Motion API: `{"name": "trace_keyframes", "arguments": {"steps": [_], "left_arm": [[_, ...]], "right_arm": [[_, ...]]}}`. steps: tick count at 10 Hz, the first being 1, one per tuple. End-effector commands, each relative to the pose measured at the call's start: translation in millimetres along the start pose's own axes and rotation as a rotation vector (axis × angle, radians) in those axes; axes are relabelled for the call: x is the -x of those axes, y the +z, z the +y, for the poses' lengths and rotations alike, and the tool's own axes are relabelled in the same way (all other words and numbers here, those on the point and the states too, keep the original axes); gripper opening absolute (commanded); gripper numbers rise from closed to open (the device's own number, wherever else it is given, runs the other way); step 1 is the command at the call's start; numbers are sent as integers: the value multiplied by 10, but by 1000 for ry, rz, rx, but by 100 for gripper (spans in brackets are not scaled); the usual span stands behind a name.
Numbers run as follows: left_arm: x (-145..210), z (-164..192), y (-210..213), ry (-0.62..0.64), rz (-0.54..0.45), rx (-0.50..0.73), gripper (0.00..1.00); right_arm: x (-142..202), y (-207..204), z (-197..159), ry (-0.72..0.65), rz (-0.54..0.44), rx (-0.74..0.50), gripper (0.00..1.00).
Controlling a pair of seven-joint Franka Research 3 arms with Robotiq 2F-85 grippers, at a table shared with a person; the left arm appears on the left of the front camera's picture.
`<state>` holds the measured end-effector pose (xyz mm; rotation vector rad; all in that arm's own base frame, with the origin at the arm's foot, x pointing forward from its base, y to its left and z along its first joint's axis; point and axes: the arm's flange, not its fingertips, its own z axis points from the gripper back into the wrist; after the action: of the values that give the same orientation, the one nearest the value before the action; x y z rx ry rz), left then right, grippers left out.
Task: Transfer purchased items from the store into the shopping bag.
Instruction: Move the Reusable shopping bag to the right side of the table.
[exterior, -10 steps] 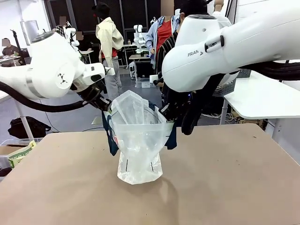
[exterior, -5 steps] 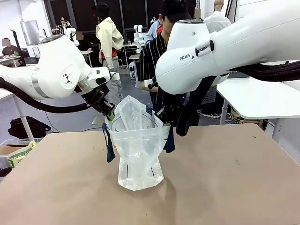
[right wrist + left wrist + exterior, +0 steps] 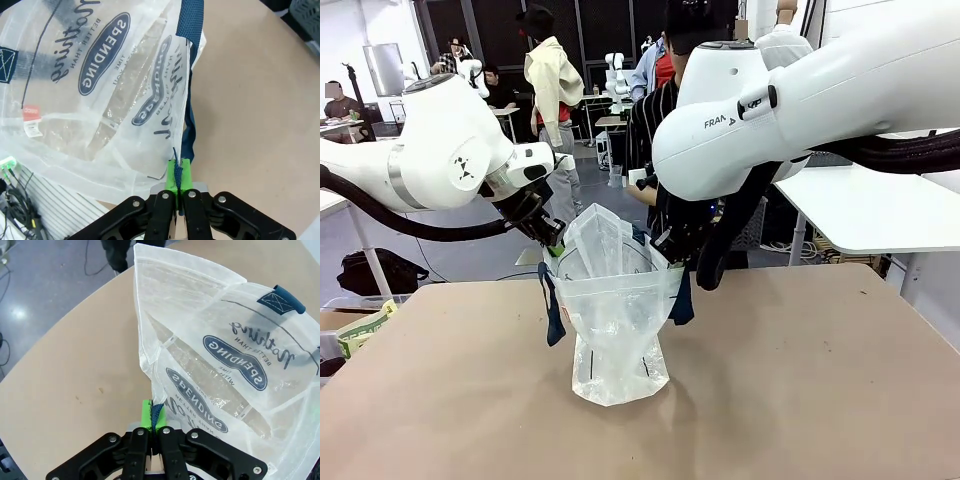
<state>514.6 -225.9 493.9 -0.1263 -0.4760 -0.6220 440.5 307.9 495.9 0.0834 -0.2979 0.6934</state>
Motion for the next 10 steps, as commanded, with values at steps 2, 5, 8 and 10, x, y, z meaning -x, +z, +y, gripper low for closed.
{"name": "trace_keyframes", "arguments": {"steps": [2,5,8,10], "left_arm": [[-7,19,11,0,-9,-5,0],[-7,19,11,0,-9,-5,0],[-7,19,11,0,-9,-5,0],[-7,19,11,0,-9,-5,0]], "right_arm": [[34,16,-11,-4,-8,-3,0],[34,16,-11,-4,-8,-3,0],[34,16,-11,-4,-8,-3,0],[34,16,-11,-4,-8,-3,0]]}}
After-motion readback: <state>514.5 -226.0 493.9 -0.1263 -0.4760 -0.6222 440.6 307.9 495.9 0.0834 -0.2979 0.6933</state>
